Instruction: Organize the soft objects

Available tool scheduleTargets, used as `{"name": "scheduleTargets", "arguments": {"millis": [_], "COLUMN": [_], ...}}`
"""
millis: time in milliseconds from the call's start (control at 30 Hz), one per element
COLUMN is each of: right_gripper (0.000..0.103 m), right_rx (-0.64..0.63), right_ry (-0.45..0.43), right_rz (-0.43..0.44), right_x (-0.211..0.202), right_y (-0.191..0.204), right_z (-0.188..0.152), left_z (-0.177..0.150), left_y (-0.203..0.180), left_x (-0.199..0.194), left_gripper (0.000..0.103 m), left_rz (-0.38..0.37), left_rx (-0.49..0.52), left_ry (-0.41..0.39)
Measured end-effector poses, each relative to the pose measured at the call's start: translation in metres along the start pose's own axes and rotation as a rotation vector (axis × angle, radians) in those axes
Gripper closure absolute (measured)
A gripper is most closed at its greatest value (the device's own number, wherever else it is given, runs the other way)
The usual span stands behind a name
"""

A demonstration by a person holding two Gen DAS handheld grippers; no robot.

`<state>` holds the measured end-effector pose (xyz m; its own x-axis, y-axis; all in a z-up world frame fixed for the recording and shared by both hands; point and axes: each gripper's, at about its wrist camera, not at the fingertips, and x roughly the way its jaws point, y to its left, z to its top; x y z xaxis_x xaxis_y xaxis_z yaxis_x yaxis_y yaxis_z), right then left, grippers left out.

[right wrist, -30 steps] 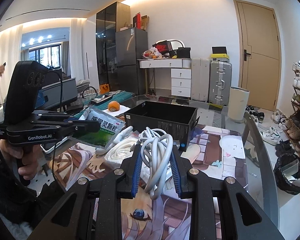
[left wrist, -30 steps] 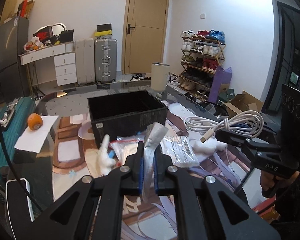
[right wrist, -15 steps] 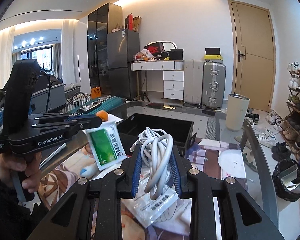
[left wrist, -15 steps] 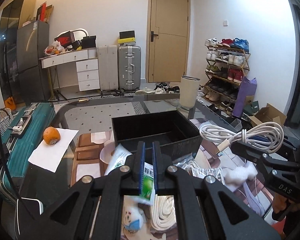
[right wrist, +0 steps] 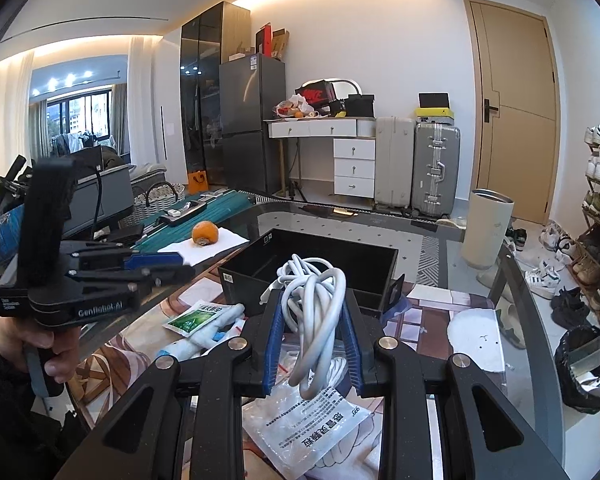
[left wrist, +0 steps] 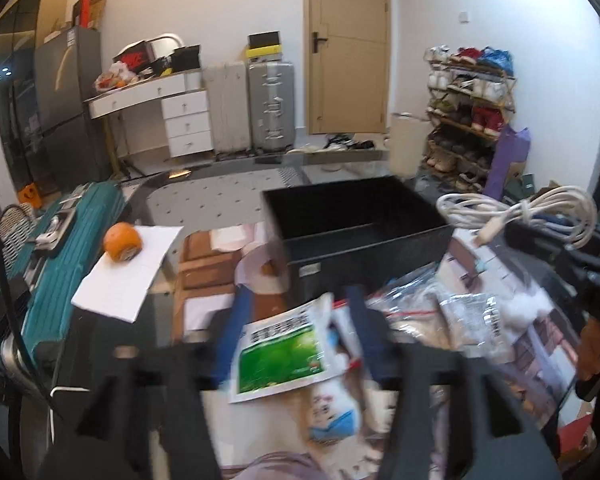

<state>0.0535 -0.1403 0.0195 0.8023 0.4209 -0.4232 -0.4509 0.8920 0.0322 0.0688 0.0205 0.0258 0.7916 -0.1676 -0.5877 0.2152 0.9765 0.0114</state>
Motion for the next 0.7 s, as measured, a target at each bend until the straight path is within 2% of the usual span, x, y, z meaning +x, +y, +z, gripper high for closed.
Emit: {"name": "scheduleTargets", "arguments": {"millis": [133,267,400,533,700], "right_gripper": [0.076,0.076,0.076,0.076,0.076], "right_rx": [0.012,0.022,0.024,0.021,0.021], "right_ry": [0.009,0.015,0.02,0.024,0.031], "right_rz": [0.01,0.012,0.016,0.02,0.019], "right_x": [0.001,0.002,0.005,0.007,0.012], "right_y": [0.0,-0.002,-0.002,-0.002,-0.001], "right_z": [-0.006,-0.008,-0.007,-0.006,-0.004], "left_z": [-0.005,-0.008,-0.014,-0.02,-0.021], "left_y": [0.008,0.014,0.029,0.041,0.037], "left_x": [0.006,0.023,0.047,0.059,0.064], "left_gripper": [0.012,0.007,0.007,0.007,0.007], "left_rz": [0.03,0.026,0.051,-0.023,-0.077], "left_rx": [-0.009,-0.026,-0.111,-0.203,-0.209], "left_ry": [0.035,0.107,0.198,0.24,0.251]}}
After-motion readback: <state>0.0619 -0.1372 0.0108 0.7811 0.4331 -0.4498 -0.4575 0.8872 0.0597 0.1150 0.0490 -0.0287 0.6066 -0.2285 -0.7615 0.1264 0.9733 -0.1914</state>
